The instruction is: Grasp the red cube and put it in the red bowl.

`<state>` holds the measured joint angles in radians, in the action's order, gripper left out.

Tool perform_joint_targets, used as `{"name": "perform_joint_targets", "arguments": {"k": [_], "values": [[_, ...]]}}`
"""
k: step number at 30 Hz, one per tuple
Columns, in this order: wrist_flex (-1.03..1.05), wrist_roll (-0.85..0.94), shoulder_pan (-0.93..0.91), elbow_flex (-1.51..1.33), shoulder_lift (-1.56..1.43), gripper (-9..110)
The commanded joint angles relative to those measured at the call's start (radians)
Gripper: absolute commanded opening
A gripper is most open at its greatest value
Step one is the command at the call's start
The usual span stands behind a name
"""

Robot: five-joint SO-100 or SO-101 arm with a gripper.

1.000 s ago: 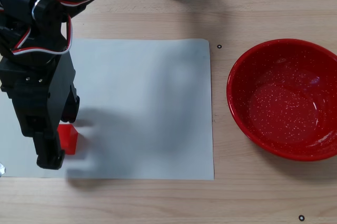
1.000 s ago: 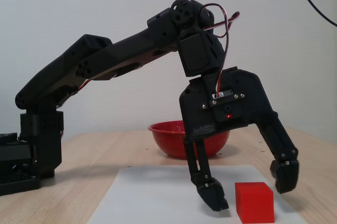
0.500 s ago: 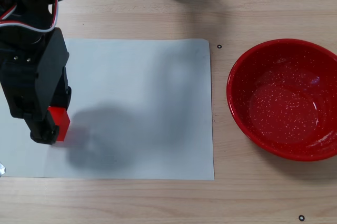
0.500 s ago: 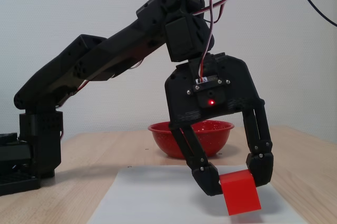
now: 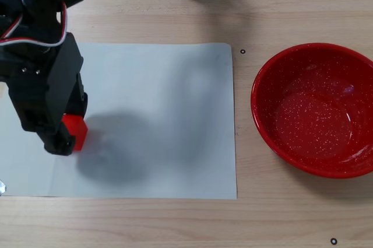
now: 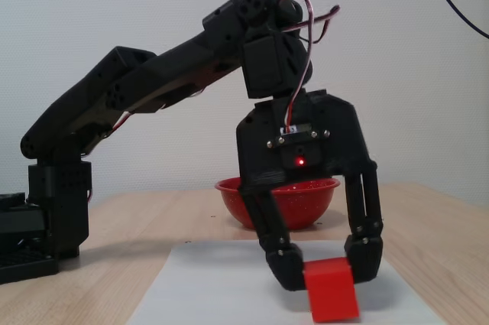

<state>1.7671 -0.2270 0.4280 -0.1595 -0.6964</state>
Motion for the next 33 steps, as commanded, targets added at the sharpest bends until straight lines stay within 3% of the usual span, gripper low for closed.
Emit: {"name": "perform_joint_targets", "arguments": {"k": [1, 21, 33], "values": [[0.020, 0.020, -0.025, 0.023, -0.316, 0], [0.058, 0.055, -0.160, -0.357, -0.773, 0], [0.075, 0.137, -0.377, -0.517, -0.977, 0]]}}
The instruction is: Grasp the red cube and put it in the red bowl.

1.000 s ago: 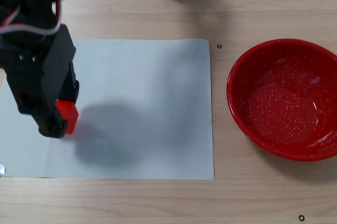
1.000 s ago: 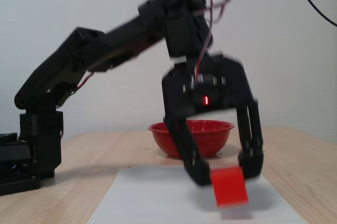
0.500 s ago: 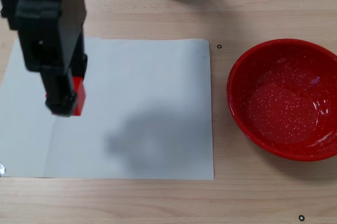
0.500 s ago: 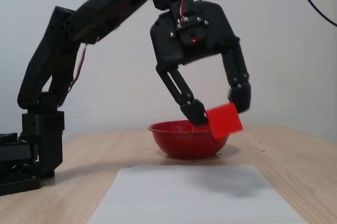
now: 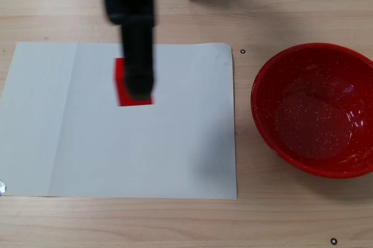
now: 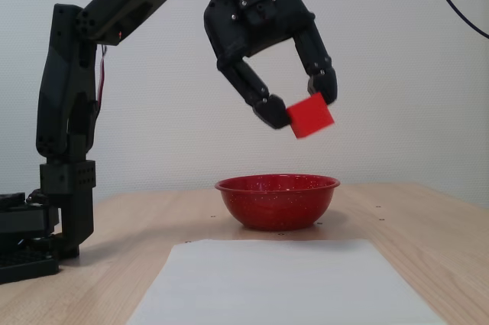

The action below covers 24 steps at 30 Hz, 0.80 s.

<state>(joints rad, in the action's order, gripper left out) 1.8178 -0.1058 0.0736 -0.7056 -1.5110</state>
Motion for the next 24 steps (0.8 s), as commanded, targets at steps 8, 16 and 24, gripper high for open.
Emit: {"name": "perform_joint_targets", "arguments": {"k": [8, 16, 24], "values": [[0.026, 0.087, -0.236, -0.023, -0.204, 0], [0.020, 0.160, -0.416, -0.044, -0.176, 0], [0.000, 0.242, -0.552, -0.092, -0.106, 0]]}}
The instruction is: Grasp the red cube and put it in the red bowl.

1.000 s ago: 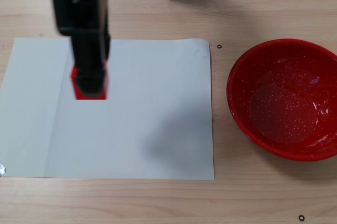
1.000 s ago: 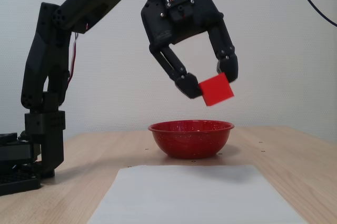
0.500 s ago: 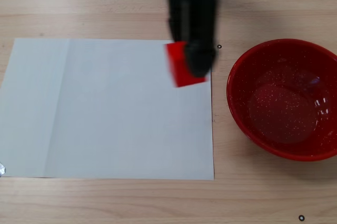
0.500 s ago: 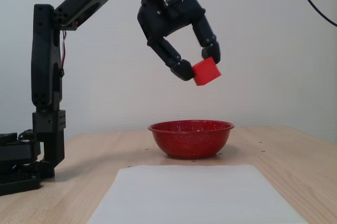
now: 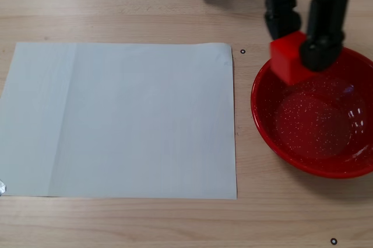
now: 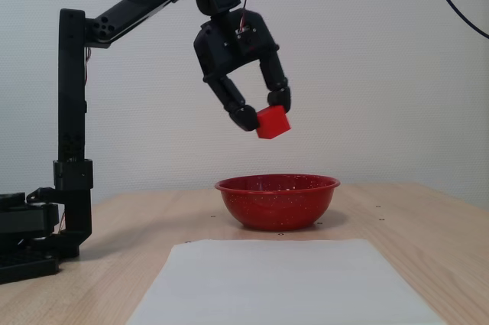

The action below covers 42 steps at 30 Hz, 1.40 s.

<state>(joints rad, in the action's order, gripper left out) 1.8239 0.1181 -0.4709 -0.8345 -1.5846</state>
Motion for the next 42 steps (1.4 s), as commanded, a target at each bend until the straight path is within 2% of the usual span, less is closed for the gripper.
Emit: {"name": "perform_joint_targets", "arguments": {"k": [1, 5, 9, 12, 18, 24, 33, 39, 42], "values": [[-0.012, 0.026, -0.021, 0.037, -0.020, 0], [-0.021, 0.044, -0.067, 0.051, 0.035, 1], [-0.020, 0.054, -0.097, 0.071, 0.084, 11], [-0.020, 0.058, -0.110, 0.081, 0.107, 25], [-0.015, 0.067, -0.126, 0.100, 0.115, 33], [0.009, 0.066, -0.120, 0.144, 0.107, 30], [0.077, 0.060, -0.075, 0.164, 0.055, 17], [0.081, 0.034, -0.032, 0.158, 0.018, 0], [0.081, 0.026, -0.009, 0.143, -0.006, 0]]}}
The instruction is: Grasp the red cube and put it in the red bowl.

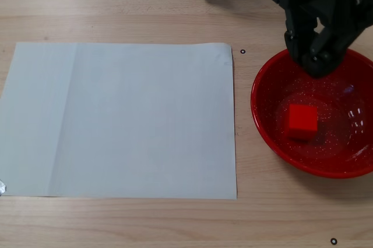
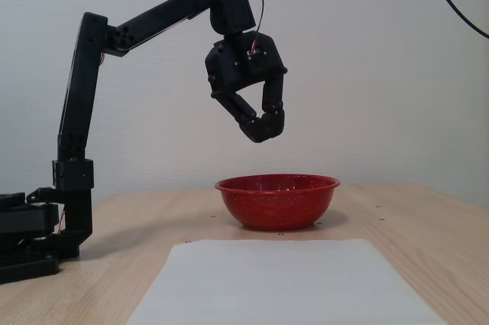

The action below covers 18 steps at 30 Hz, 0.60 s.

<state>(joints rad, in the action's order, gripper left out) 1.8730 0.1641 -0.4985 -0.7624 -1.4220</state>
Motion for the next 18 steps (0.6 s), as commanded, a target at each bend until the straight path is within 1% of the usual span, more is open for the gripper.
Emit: {"name": "perform_joint_targets", "arguments": {"k": [1, 12, 18], "values": [[0.032, -0.023, 0.026, 0.066, -0.176, 0], [0.031, -0.054, 0.109, -0.005, -0.272, 0], [-0.037, -0.075, 0.190, -0.132, -0.365, 0]]}}
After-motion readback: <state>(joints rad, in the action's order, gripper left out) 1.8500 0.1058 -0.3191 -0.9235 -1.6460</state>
